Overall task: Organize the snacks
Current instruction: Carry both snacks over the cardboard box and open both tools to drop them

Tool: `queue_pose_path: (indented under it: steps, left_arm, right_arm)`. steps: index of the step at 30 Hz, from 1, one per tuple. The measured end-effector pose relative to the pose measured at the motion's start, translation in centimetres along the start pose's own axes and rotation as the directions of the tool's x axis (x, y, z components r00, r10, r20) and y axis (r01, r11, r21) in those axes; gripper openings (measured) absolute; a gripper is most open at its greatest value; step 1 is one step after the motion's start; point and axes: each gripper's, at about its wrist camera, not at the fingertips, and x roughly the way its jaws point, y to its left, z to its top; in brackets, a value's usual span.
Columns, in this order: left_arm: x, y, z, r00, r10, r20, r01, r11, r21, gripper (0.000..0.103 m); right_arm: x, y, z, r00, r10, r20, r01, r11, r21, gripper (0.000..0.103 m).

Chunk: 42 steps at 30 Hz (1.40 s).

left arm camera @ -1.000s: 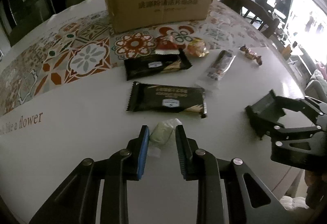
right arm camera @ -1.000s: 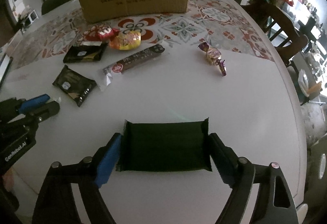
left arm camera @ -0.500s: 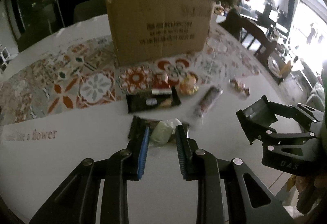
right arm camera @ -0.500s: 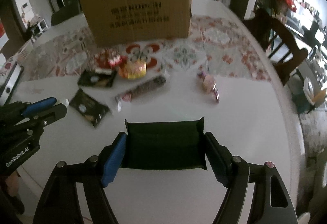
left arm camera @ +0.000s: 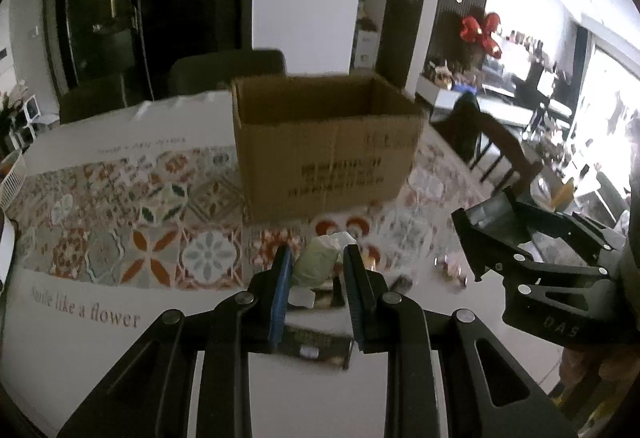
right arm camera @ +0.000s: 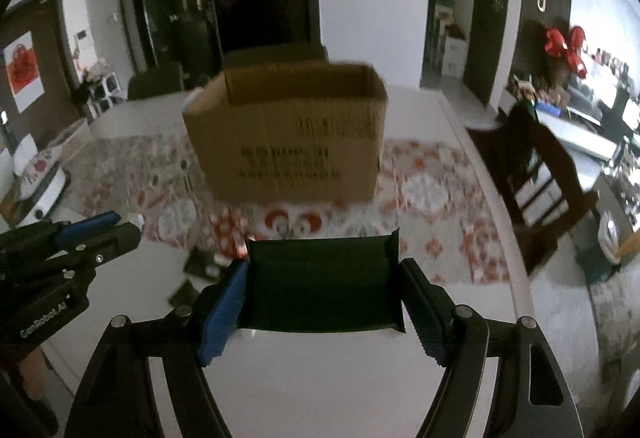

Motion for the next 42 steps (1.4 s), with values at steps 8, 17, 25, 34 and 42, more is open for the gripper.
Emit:
queue_pose_path:
  steps: [8,17,25,34,42]
  left_arm:
    - [-0.1,-0.1,4.7,0.993,0.027,0.111,-0.029,0.999,0.017,0.027]
    - [2.0,0.5,9.9,0.981,0.044,0.188,-0.052,0.998,0.037,0.027]
    - [5.7,1.6,13.3,0.985,0.049,0.164,-0.051,0.999,0.01,0.027]
    - [9.4,2.3,15.2,0.993,0.038,0.111,-0.04,0.999,0.008,0.027]
    - [11.5,3.3,16.1,0.997,0.031,0.07,-0.03,0.999,-0.024,0.053]
  right_arm:
    - [0.1,-0.5,5.0,0.993,0.033,0.112,-0.03,0.999,-0.025,0.076]
    - [2.9,-1.3,10.4,0.984,0.071,0.166,-0.068,0.997,-0.021,0.076]
    - [6.6,-2.0,13.8,0.984,0.087,0.153,-0.084,0.996,-0.029,0.076]
    - [11.0,-2.4,16.0,0.989,0.114,0.096,-0.113,0.994,-0.013,0.076]
    - [13.7,-2.6,17.0,0.991,0.124,0.04,-0.124,0.992,-0.01,0.089]
